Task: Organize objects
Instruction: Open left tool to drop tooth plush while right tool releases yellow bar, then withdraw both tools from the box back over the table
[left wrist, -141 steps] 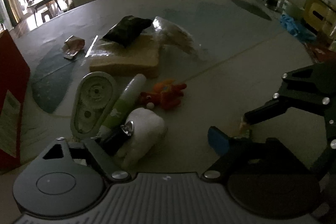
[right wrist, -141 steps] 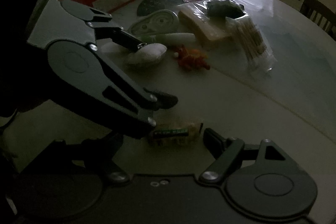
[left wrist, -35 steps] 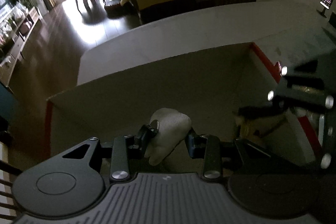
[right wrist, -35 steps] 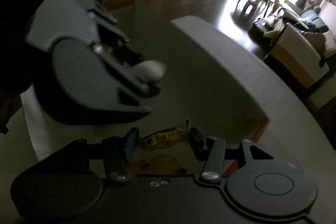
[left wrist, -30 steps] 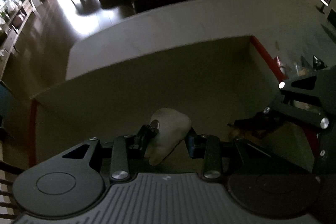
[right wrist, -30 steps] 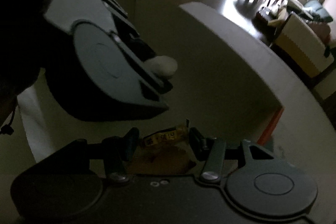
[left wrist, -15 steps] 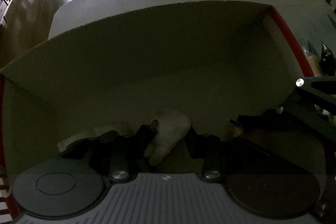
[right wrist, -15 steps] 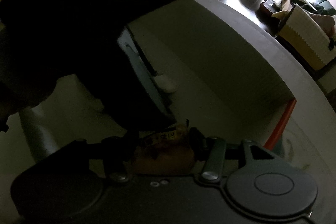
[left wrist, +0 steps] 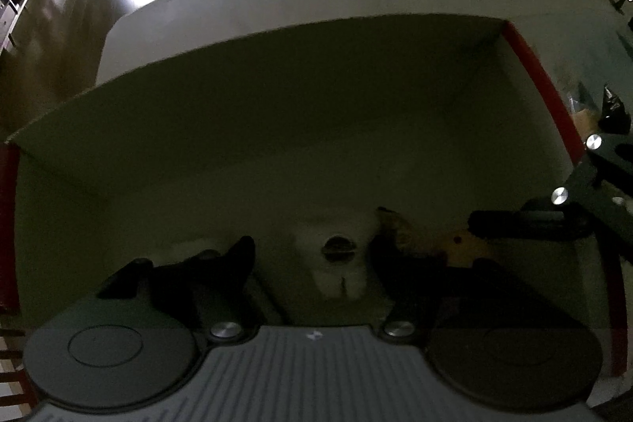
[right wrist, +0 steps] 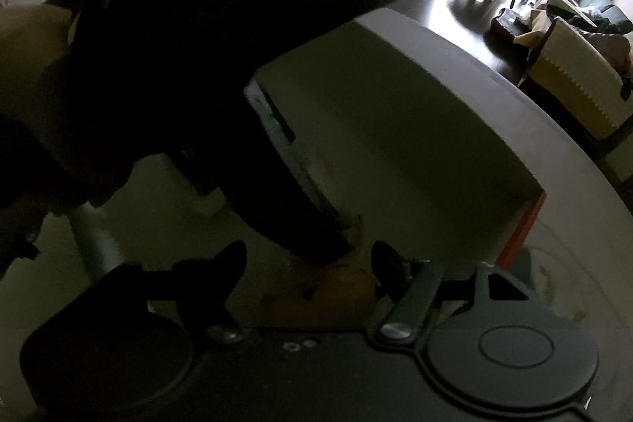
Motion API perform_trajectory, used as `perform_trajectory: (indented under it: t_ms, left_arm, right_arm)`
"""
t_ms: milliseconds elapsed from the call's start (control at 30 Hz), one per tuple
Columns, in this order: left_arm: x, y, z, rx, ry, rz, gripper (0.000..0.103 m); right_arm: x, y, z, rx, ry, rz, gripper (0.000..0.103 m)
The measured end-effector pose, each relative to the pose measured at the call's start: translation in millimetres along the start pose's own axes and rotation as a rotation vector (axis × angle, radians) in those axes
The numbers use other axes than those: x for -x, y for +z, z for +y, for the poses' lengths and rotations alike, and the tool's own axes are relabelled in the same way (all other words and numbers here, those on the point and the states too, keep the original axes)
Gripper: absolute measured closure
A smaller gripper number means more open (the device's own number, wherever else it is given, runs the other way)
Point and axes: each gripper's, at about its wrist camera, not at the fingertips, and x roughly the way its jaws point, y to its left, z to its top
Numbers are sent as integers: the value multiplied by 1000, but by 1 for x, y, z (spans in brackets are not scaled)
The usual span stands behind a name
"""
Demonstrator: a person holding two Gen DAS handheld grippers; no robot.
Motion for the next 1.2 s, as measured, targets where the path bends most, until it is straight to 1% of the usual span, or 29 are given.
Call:
perform_trajectory:
  t_ms: [233,500,667,767,900,1000,1200]
  left_arm:
    - [28,-21,5,28,-1,-58,39]
    - [71,-38,-3,29,-7,-132,39]
    - [90,-36,-6,25,-13,-177,39]
    - [101,-33,-21,35,-15,-209,39]
    - [124,-47,-38,58,-12,-245,39]
    - [137,-56,-54,69,12,-266,39]
    - [149,-77,-78,114,28,-297,39]
  right_arm:
    - [33,-5,1,-15,16,-62,32]
    - [77,-10,-15,-33,33,-137,32]
    - [103,-23,-22,-47,49,-182,31]
    - [118,-32,-27,-50,59,-208,31]
    - [136,-46,-32,-50,64,-246,31]
    - [148,-58,-37,-56,71,-271,31]
    - [173,-89,-39,-61,65,-317,30]
